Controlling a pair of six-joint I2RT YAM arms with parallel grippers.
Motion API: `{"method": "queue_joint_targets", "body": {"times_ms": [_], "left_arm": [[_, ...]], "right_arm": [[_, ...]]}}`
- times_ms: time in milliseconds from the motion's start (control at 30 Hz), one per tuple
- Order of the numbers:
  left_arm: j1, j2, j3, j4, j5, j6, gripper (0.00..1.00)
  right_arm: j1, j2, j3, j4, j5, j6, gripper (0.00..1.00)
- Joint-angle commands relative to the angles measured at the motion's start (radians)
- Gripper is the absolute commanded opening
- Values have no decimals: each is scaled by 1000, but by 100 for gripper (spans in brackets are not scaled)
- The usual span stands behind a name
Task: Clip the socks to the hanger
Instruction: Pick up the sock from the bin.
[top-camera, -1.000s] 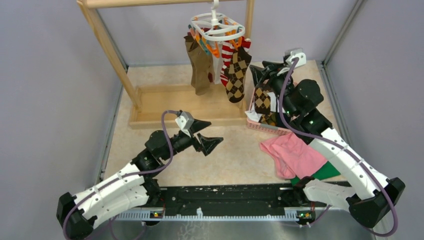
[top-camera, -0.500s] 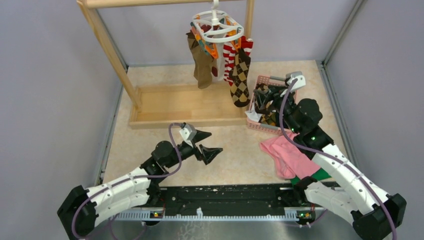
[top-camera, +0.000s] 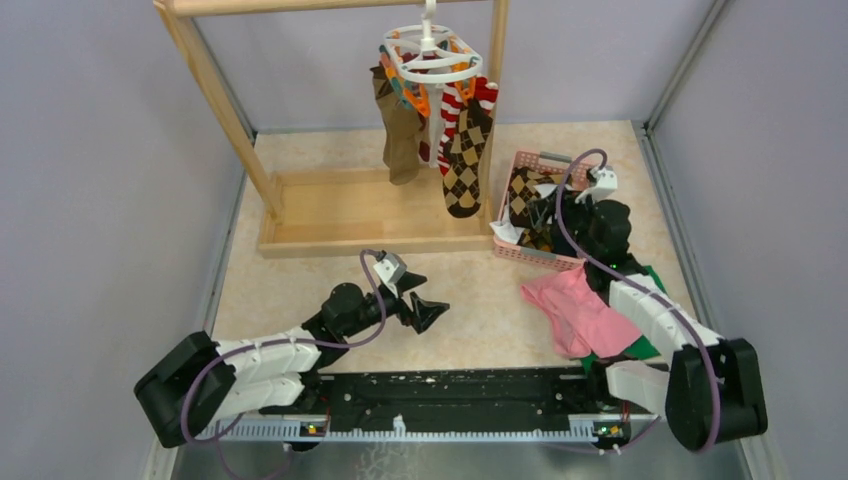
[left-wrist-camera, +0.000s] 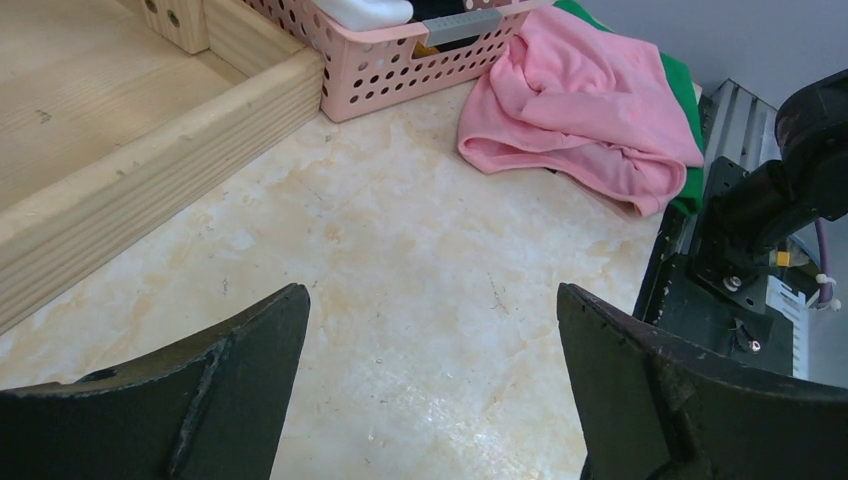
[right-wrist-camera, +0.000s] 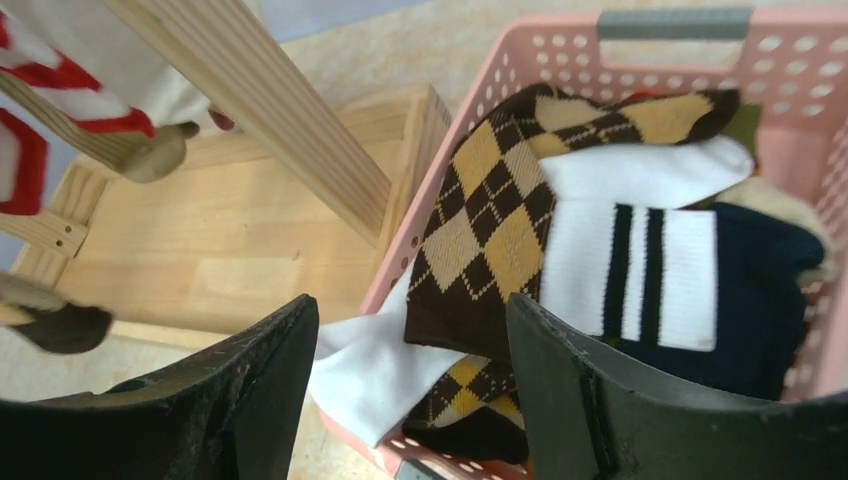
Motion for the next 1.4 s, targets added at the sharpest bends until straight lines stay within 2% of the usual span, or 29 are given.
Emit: {"method": "queue_joint_targets", "body": {"times_ms": [0,300,500,733,833,967,1033,1367], "left_arm": [[8,39,18,138,31,-19,99],[11,39,-9,130,4,-33,98],[12,50,5,122,4,-36,98],[13,78,23,120,13,-49,98],[12,80,23,119,15,-53,98],[12,75,23,113,17,-58,97],[13,65,24,104,18,-59,97],[14,28,13,92,17,-75,97]], "right_arm": [[-5,136,41,157,-65,58,69],[-5,336,143,112,-38,-2,55],[-5,413,218,60,32,-49,54],[-5,520,278,22,26,-74,48],[-5,542,287,11,17,-82,38],[-5,508,257,53,-1,-80,10],[-6,469,231,73,18,-81,1],[-5,212,139,105,69,-105,0]]}}
